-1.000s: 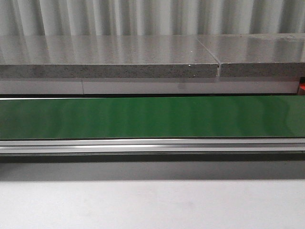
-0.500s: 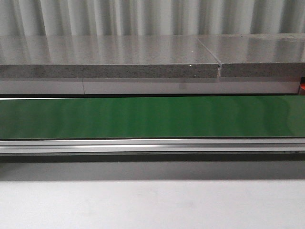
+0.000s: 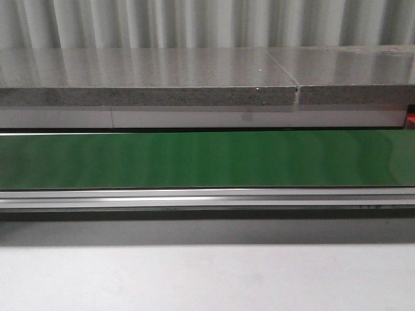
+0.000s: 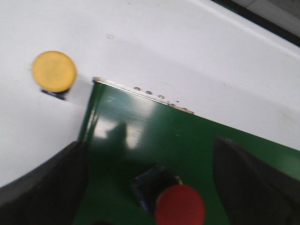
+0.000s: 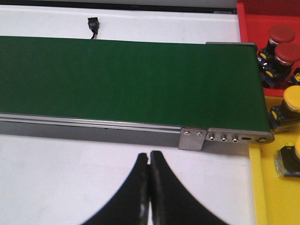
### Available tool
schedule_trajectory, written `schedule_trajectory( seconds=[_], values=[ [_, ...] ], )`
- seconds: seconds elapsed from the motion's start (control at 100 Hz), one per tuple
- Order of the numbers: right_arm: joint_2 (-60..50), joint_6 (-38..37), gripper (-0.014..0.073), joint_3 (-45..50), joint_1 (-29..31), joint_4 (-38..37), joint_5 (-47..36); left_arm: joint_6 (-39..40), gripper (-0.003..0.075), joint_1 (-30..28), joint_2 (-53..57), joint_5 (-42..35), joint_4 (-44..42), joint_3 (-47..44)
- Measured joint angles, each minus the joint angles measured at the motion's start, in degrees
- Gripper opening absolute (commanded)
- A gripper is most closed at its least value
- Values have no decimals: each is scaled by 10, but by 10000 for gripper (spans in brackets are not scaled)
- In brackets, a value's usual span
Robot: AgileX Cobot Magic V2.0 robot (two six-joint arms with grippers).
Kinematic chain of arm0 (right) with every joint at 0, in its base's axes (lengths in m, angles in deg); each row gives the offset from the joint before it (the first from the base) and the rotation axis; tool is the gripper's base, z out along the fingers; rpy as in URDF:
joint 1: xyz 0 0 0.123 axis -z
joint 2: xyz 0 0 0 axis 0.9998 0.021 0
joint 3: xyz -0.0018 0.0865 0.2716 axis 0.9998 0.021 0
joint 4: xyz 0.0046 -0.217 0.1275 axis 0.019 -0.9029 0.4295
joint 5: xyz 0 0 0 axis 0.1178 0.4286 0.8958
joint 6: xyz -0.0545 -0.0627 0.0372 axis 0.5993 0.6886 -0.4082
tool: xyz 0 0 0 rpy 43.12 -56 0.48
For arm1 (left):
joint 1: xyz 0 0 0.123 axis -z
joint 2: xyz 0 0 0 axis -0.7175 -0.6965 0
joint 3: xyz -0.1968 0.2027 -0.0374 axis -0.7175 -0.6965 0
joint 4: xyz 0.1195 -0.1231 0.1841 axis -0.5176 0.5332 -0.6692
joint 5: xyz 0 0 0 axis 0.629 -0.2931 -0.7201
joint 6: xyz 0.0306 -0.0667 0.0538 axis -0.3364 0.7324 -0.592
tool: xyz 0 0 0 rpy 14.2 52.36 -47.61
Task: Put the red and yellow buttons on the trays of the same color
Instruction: 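Set the red button on the belt's near end and release, then lower the left gripper onto the yellow button and grasp it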
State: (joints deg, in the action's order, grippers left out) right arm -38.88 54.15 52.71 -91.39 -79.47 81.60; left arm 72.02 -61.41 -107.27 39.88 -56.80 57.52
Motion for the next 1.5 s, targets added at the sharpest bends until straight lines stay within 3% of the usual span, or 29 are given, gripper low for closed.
schedule_trajectory(
  seconds=[0.24,0.43,0.81,1.09,1.501],
  values=[
    [0,0,-53,0,0,0,0,80,489,-8,-24,13,-101,39],
    [0,0,-53,0,0,0,0,129,489,-12,-87,32,-102,90],
    [0,0,-53,0,0,0,0,351,489,-14,-178,93,-101,165],
    [0,0,-53,0,0,0,0,371,489,-16,-209,105,-98,169],
    [0,0,-53,0,0,0,0,383,489,-26,-251,54,-84,171]
  ],
)
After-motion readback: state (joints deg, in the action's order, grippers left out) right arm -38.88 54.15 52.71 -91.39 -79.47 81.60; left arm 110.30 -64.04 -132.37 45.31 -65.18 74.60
